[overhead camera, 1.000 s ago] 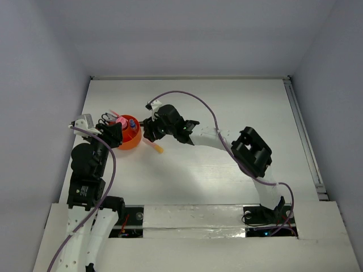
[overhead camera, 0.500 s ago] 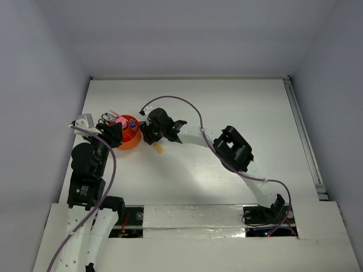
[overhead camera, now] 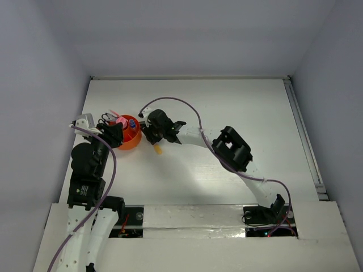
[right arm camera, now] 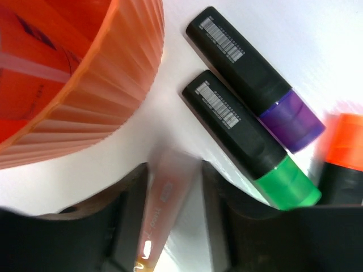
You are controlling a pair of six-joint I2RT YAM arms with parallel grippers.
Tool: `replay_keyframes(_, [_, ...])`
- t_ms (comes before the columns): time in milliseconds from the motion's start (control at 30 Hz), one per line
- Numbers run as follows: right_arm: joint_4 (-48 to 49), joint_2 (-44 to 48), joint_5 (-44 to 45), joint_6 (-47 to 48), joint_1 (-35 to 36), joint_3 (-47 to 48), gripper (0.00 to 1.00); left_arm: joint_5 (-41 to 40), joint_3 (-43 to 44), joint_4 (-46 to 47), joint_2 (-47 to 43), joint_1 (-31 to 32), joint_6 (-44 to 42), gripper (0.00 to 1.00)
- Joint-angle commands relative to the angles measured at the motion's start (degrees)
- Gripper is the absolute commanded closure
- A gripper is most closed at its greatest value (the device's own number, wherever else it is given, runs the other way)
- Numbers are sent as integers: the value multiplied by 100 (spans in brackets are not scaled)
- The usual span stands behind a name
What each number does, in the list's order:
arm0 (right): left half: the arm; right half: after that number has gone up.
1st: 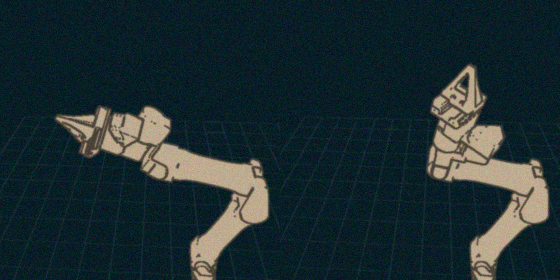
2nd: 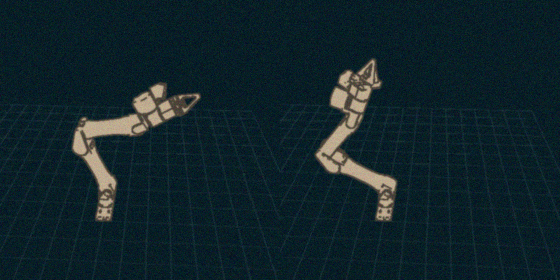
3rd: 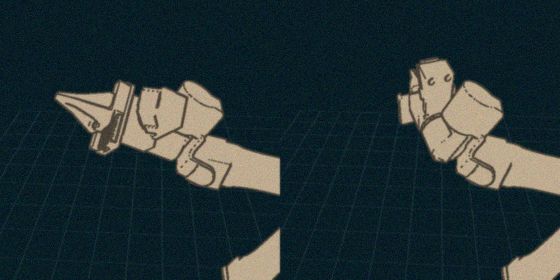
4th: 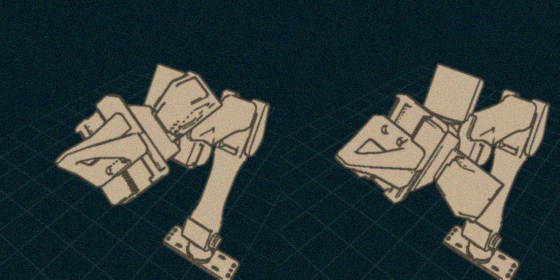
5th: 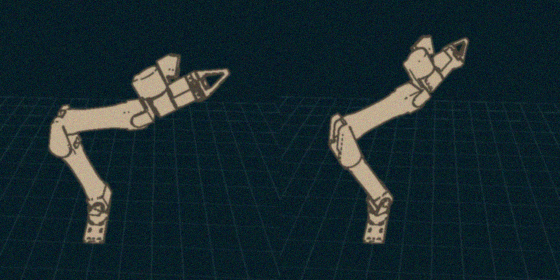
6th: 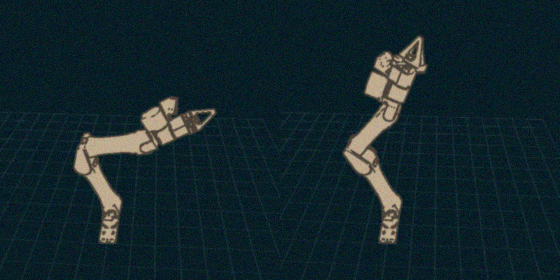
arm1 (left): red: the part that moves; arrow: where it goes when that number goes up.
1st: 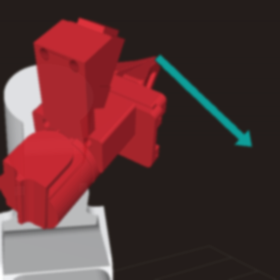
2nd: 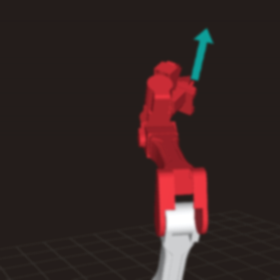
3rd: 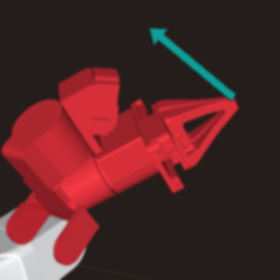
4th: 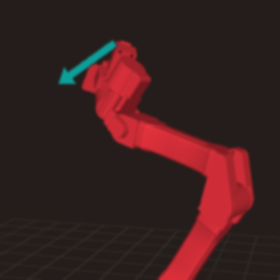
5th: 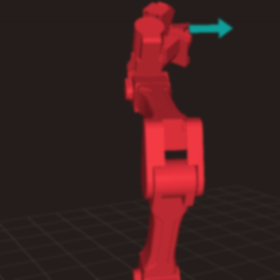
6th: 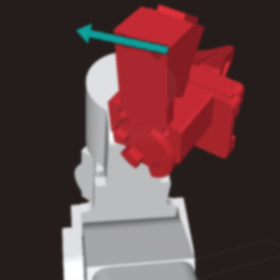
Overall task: Sort the stationery into containers
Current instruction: Pick up the pen from the center of the board.
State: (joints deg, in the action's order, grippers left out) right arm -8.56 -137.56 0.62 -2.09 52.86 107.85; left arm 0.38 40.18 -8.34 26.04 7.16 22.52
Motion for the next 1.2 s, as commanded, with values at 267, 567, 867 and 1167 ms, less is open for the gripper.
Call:
replay_keyframes(267, [-392, 501, 808, 385, 154, -660, 74, 94, 16, 342, -29, -65, -73, 76])
replay_keyframes(567, [-603, 819, 720, 454, 154, -916, 47, 163, 42, 386, 41, -65, -73, 76])
replay_keyframes(867, [-1482, 335, 605, 604, 154, -63, 49, 190, 25, 359, -3, -65, -81, 76])
replay_keyframes(1167, [-1597, 263, 588, 499, 154, 132, 92, 129, 42, 342, -20, -65, -90, 76])
